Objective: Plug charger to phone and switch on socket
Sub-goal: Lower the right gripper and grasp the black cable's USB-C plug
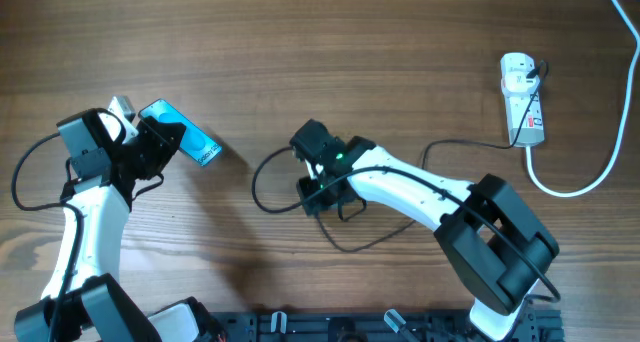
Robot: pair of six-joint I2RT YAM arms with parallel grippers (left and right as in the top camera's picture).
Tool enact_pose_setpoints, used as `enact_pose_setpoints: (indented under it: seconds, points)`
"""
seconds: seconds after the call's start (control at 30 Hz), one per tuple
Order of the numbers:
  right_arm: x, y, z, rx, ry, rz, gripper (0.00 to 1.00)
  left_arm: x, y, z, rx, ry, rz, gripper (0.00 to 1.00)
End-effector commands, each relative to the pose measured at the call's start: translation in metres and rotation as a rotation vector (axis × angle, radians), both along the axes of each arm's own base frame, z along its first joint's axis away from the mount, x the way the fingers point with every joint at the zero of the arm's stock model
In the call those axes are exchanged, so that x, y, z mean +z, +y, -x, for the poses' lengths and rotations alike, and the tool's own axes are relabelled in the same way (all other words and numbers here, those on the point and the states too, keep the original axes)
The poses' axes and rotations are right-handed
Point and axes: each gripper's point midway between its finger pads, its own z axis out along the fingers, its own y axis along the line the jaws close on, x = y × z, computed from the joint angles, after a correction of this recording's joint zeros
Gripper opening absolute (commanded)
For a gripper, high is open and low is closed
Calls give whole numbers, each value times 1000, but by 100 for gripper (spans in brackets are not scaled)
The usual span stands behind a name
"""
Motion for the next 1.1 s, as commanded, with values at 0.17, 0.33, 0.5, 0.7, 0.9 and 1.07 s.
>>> enact_pose_setpoints:
  seconds: [0.17,0.33,0.5,0.7,0.9,1.07]
  points:
    - [-26,-2,-14,-34,-85,99,50,6,-1,-4,-11,-19,-8,4]
    - [-35,-5,-12,-47,-65,116,27,6,-1,-4,-10,-19,-8,4]
    - [-35,-6,-10,-47,-59,123,13,6,-1,-4,-10,-19,-8,4]
    - [-36,-9,-6,-46,-44,138,27,6,-1,-4,-11,-19,-8,4]
    - [-37,-10,-1,-41,-18,139,27,6,-1,-4,-10,-19,-8,4]
    - [-38,-15,1,-69,-7,158,15,6,-1,-4,-10,-19,-8,4]
